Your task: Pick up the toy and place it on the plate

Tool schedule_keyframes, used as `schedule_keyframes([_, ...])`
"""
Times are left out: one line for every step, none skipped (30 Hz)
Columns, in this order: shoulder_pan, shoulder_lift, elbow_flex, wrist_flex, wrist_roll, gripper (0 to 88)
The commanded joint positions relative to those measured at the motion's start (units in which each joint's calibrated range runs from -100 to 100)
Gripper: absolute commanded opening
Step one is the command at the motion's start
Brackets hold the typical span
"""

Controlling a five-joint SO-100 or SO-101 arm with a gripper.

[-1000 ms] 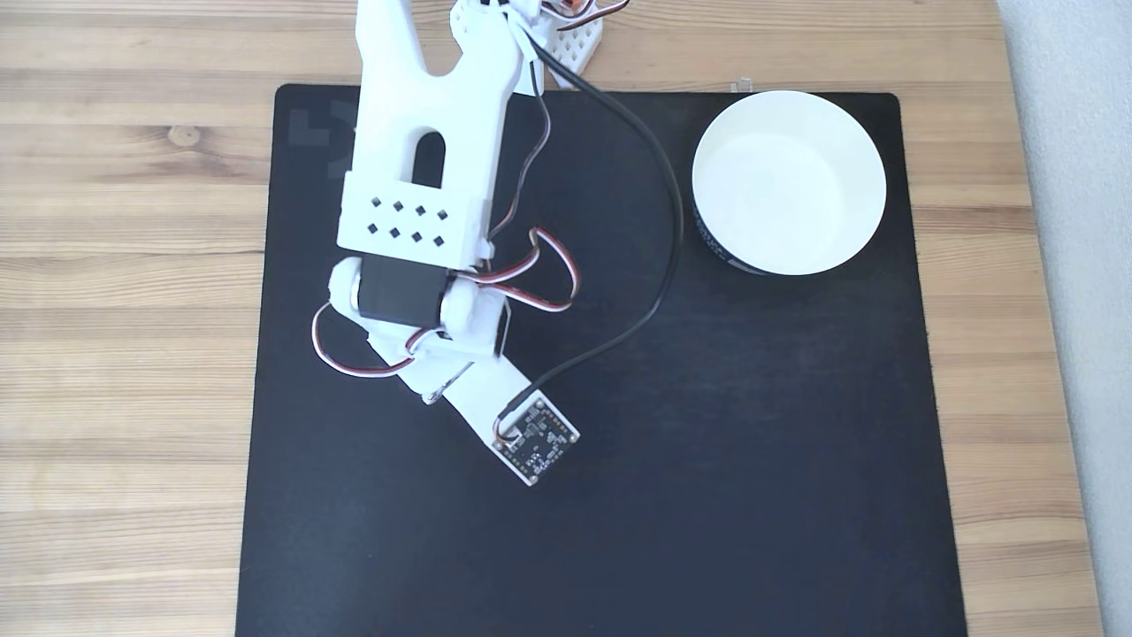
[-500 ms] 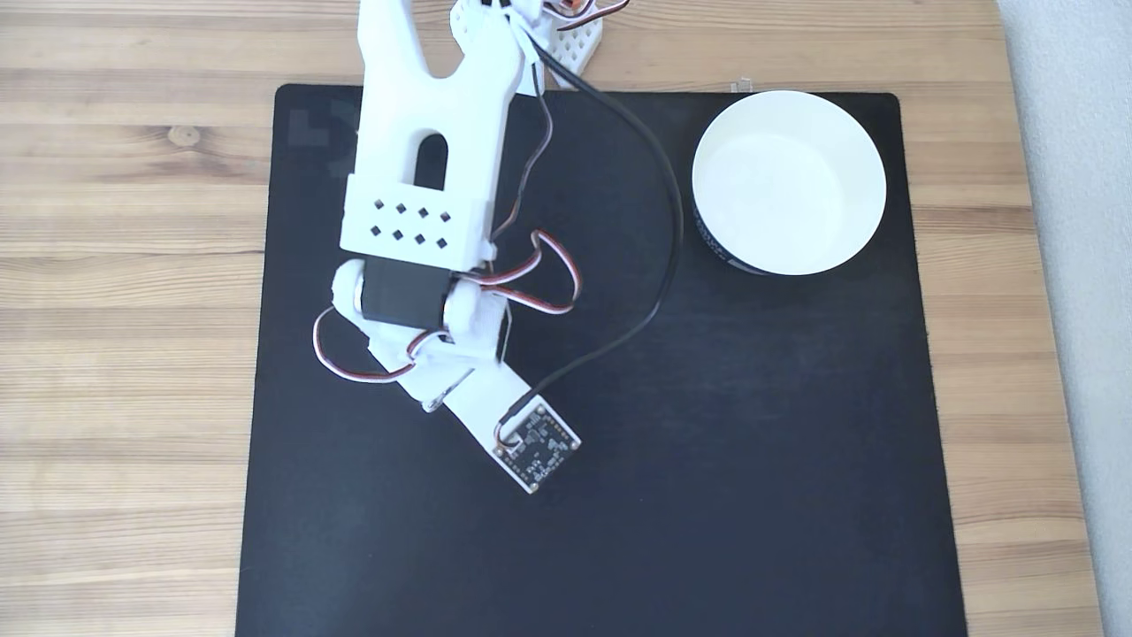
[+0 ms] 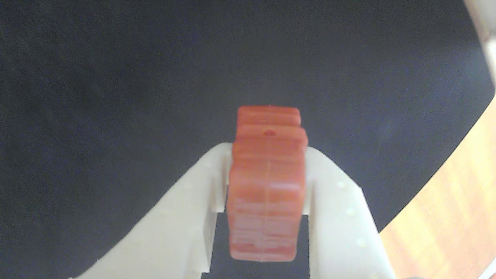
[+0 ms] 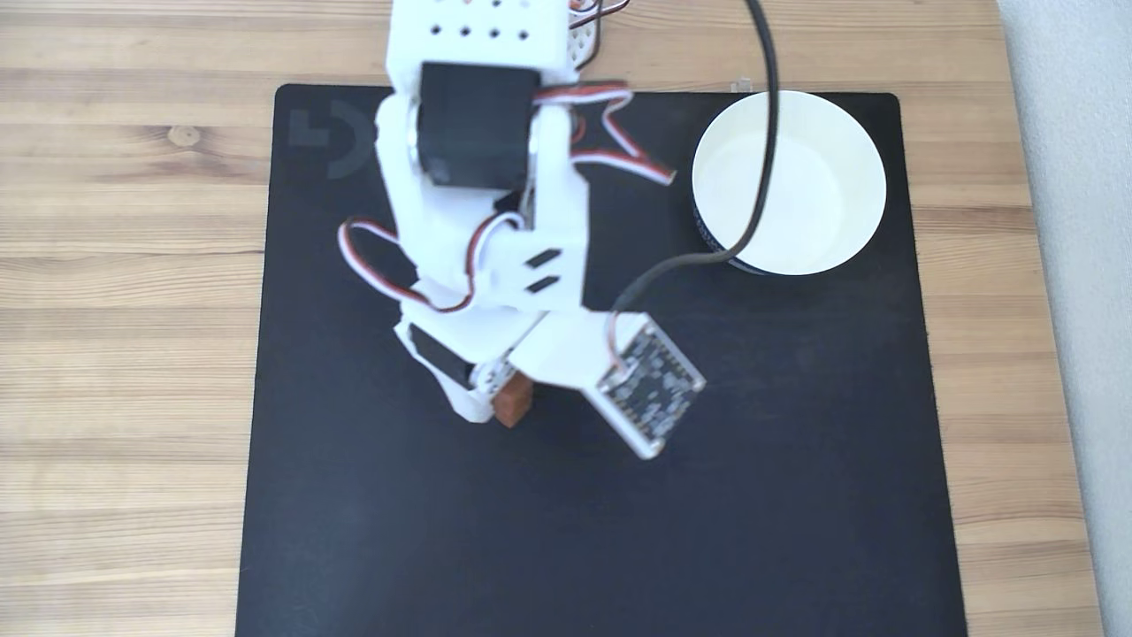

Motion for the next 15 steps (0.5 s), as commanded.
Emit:
schedule_keyframes([-3.8,-8.8,-1.6,2.3,0.0,2.2])
schedule_keyframes([-4.6,-9.9,-1.6,2.9,-0.2,2.2])
schedule_keyframes([-6.5,-12.0,-1.6,4.5,-0.3,2.2])
schedule_keyframes([-7.5,-12.9,-1.6,5.1,-0.3,2.2])
schedule_keyframes([-8.9,-13.9,-1.6,5.5,-0.4,2.2])
schedule_keyframes([-9.9,-14.7,-1.6,5.7,-0.4,2.2])
schedule_keyframes([-11.1,-15.5,-1.6,5.8,-0.4,2.3])
schedule_keyframes([-14.3,-18.1,-1.6,5.8,-0.6,2.3])
schedule_keyframes([-15.5,-19.2,-1.5,5.8,-1.4,2.3])
schedule_keyframes([-16.4,-20.1,-1.3,5.8,-2.2,2.3])
schedule_keyframes([-17.9,-21.5,-0.4,5.4,-3.3,2.3])
schedule_keyframes([-19.1,-22.5,0.3,5.2,-4.1,2.3])
schedule_keyframes([-21.3,-24.4,1.6,5.1,-5.2,2.3])
schedule_keyframes([-22.6,-25.5,2.5,5.1,-5.6,2.3])
schedule_keyframes([-23.9,-26.6,3.5,5.1,-5.9,2.3])
